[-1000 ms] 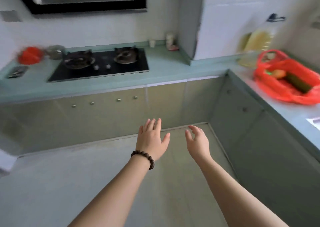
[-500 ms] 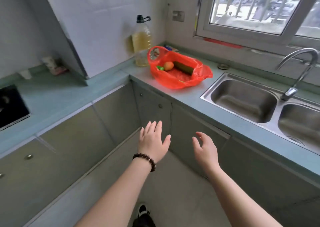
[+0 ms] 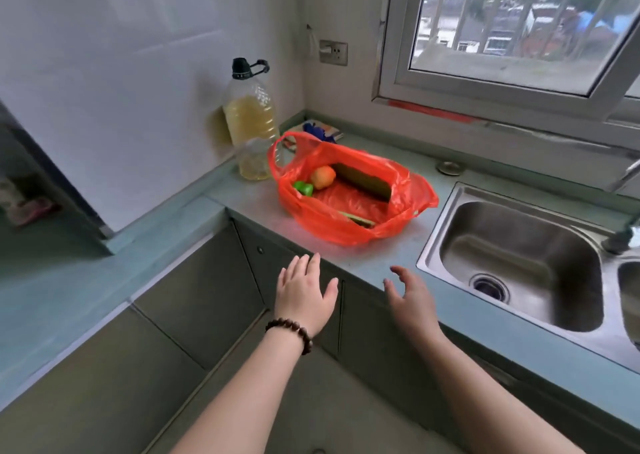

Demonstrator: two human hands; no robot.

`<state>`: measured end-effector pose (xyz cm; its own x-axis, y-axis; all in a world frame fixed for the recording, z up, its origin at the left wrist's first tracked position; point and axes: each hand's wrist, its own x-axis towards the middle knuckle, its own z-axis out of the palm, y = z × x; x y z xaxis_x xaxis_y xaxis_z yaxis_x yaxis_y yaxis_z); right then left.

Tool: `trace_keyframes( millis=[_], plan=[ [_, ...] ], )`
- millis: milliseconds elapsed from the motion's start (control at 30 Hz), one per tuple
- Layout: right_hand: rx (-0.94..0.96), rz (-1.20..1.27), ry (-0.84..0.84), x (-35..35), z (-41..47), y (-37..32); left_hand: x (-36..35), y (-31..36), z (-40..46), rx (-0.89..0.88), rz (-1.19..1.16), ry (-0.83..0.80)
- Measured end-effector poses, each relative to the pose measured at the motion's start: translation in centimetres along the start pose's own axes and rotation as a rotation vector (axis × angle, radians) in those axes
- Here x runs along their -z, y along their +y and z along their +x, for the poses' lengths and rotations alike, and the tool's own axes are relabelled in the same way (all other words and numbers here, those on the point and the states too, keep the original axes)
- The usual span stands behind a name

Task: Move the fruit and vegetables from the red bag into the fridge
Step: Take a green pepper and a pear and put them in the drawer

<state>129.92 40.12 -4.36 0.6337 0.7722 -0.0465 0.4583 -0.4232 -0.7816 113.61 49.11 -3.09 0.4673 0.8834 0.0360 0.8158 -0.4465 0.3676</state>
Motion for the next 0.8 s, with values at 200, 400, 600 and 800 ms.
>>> trace_keyframes(
  millis=[200,400,600,800],
  plan=[
    [0.035,-0.003,0.039,-2.6,8.3,-3.0,0.2,-1.9,9.1,-0.032,-0.048,-0.017],
    [0.029,-0.008,0.051,-4.0,14.8,-4.1,-0.4,-3.2,15.1,-0.057,-0.084,0.026],
    [0.105,-0.07,0.019,-5.3,23.5,-5.9,-0.6,-4.3,22.7,-0.085,-0.122,0.111],
    [0.3,-0.202,-0.151,-9.0,33.8,-7.9,-1.3,-5.5,31.5,-0.06,-0.088,0.102]
  ],
)
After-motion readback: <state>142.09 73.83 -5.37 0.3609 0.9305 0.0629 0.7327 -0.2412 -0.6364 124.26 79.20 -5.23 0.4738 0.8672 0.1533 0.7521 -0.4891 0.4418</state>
